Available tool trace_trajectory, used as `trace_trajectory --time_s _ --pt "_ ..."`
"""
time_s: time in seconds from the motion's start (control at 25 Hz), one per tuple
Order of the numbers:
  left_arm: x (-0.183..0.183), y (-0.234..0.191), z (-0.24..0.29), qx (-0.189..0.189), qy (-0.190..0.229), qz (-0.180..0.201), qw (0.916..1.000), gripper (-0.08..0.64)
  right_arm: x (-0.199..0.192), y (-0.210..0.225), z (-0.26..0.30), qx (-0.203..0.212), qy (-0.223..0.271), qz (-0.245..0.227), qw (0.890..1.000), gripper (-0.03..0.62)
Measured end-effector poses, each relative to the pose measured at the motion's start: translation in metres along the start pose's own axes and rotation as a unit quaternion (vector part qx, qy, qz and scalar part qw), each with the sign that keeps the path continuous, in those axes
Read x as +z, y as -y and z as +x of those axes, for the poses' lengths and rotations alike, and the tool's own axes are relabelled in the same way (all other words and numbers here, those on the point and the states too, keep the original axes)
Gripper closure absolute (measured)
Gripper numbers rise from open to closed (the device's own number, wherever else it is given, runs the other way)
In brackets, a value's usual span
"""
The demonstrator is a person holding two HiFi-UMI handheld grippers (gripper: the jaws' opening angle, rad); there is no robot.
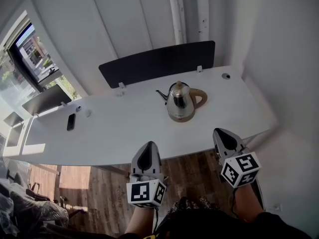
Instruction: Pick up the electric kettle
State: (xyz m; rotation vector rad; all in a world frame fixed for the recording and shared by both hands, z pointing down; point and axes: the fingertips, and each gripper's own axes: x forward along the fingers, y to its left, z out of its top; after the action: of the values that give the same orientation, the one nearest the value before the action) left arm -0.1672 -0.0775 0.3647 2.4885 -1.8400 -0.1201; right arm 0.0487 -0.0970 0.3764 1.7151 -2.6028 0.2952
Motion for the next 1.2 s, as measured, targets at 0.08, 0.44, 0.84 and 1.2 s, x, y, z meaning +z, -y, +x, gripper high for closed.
trace_trajectory --time_s 0.08,0.44,0.84,1.2 --pt "0.005 -0.004 0.003 -0.01 0.008 0.009 0.9999 0.558 0.0 -0.002 0.006 -0.006 0.0 0.0 1.0 0.588" --pt "0.001 -0.031 0.017 -0.023 0.006 -0.015 0.9996 0.558 0.0 -0.001 0.018 -0.036 -0.002 -0.005 0.999 0.588" --pt "-0.01 -0.031 0.033 -0.026 -0.007 -0.034 0.999 0.558 0.0 0.011 0.028 -0.047 -0.01 -0.007 0.999 0.588" --pt "-0.009 -0.035 0.055 -0.011 -0.007 -0.034 0.9993 0.558 0.001 0.029 0.059 -0.029 -0.01 0.0 1.0 0.588"
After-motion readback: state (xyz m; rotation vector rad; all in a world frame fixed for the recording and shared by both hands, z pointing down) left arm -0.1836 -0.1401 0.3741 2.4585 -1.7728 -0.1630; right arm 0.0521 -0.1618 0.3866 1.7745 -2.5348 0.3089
